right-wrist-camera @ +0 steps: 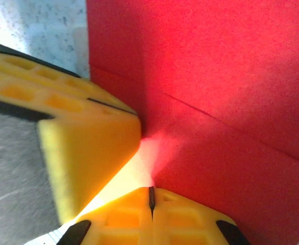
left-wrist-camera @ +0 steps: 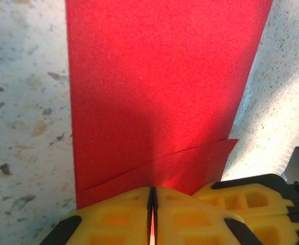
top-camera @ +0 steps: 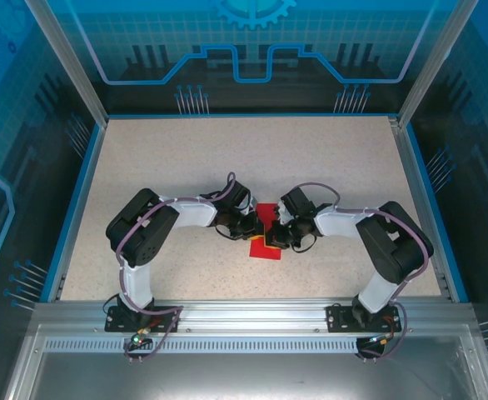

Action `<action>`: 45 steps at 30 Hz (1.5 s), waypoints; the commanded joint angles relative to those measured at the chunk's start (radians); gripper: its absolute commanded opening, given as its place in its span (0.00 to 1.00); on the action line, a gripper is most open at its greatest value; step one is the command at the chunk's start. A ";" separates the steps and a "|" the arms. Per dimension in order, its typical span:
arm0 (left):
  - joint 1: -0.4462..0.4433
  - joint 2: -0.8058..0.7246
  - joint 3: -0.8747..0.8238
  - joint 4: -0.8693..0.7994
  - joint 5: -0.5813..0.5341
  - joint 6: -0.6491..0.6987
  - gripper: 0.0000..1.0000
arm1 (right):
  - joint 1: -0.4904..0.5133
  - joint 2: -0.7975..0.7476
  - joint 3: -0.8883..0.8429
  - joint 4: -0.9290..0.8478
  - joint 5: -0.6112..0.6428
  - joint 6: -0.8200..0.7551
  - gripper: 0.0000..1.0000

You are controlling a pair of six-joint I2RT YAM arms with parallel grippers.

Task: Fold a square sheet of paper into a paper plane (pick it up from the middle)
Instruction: Fold the triangle a second time at the center of the table.

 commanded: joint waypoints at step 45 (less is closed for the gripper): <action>0.005 0.036 -0.032 -0.025 -0.046 -0.006 0.10 | -0.001 -0.186 -0.245 -0.005 -0.023 0.040 0.07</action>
